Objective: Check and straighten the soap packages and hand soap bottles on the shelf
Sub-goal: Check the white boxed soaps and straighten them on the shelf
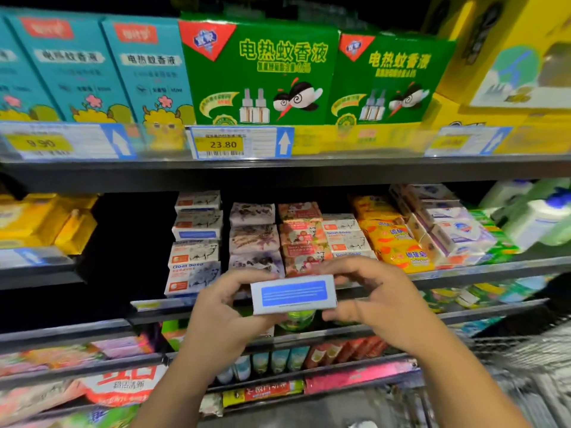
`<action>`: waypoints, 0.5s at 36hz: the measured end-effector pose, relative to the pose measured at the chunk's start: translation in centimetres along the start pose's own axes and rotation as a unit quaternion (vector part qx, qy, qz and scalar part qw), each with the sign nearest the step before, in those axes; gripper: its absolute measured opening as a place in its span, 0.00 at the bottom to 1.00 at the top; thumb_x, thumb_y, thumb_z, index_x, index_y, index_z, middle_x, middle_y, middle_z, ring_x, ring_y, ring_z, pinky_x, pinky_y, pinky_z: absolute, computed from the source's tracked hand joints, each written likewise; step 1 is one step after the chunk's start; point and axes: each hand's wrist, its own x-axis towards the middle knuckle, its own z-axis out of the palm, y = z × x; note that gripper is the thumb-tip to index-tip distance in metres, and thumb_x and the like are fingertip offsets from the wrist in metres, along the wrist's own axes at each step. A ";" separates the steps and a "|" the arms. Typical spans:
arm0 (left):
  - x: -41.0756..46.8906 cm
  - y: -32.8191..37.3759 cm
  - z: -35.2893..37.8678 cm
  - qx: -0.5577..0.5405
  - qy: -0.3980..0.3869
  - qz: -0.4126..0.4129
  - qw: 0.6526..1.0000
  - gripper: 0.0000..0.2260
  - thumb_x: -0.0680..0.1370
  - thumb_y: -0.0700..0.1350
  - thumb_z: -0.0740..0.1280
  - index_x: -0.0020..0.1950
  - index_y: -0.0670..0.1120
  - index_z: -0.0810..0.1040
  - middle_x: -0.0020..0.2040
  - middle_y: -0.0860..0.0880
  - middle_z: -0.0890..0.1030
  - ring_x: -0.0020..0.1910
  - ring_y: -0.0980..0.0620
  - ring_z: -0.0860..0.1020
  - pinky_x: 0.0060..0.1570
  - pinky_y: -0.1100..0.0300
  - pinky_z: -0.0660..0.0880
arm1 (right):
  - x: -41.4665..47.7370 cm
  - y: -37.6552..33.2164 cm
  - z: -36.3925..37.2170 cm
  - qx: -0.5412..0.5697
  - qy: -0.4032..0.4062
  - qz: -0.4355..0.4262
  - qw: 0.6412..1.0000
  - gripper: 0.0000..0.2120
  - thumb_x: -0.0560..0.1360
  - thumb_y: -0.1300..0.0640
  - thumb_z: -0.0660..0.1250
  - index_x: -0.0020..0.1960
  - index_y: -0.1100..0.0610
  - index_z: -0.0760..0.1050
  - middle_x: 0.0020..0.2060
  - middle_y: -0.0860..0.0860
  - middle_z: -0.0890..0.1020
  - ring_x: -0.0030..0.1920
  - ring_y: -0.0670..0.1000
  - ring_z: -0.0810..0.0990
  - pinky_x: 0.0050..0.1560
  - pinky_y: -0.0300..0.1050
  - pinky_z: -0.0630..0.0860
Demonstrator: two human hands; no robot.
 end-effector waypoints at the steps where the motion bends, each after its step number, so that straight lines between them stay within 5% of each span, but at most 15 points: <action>1: 0.1 0.3 -0.1 -0.017 -0.001 0.003 1.000 0.20 0.61 0.55 0.81 0.51 0.63 0.80 0.51 0.56 0.84 0.53 0.52 0.83 0.51 0.48 0.80 | -0.1 0.1 0.2 0.033 0.004 -0.003 0.999 0.24 0.60 0.57 0.83 0.53 0.42 0.82 0.54 0.47 0.85 0.57 0.51 0.82 0.58 0.47 0.79; 7: 0.8 1.2 -0.1 -0.129 0.021 -0.060 0.990 0.23 0.57 0.51 0.81 0.50 0.53 0.81 0.50 0.50 0.84 0.47 0.50 0.83 0.37 0.55 0.81 | 0.9 0.3 1.3 0.188 0.015 0.043 0.981 0.27 0.61 0.52 0.81 0.57 0.55 0.80 0.50 0.57 0.85 0.51 0.53 0.84 0.48 0.43 0.81; 10: 1.4 1.7 0.3 -0.156 0.029 -0.120 0.980 0.20 0.65 0.47 0.82 0.50 0.43 0.77 0.43 0.48 0.84 0.43 0.46 0.84 0.35 0.58 0.80 | 1.8 0.3 1.8 0.180 0.002 0.107 0.978 0.26 0.66 0.48 0.77 0.62 0.55 0.78 0.49 0.62 0.84 0.46 0.57 0.83 0.45 0.43 0.79; 13: 1.8 2.1 0.6 -0.150 0.015 -0.221 0.964 0.11 0.75 0.48 0.72 0.52 0.44 0.77 0.41 0.46 0.85 0.41 0.45 0.84 0.33 0.57 0.76 | 2.4 0.6 2.3 0.179 -0.001 0.178 0.968 0.23 0.69 0.43 0.74 0.57 0.57 0.81 0.45 0.73 0.78 0.33 0.58 0.75 0.32 0.40 0.73; 15: 2.0 1.6 0.5 -0.125 0.003 -0.295 0.947 0.12 0.77 0.53 0.68 0.53 0.45 0.78 0.37 0.42 0.83 0.36 0.40 0.79 0.30 0.56 0.70 | 2.7 0.5 2.6 0.189 -0.006 0.232 0.954 0.20 0.73 0.44 0.73 0.53 0.62 0.82 0.34 0.68 0.78 0.26 0.54 0.72 0.23 0.39 0.67; 18: 2.1 1.1 0.3 -0.110 -0.030 -0.364 0.924 0.13 0.79 0.53 0.65 0.46 0.43 0.79 0.31 0.42 0.77 0.29 0.48 0.69 0.26 0.62 0.57 | 2.8 0.7 2.9 0.163 -0.049 0.301 0.938 0.19 0.78 0.48 0.68 0.52 0.65 0.80 0.25 0.56 0.76 0.19 0.49 0.71 0.18 0.38 0.59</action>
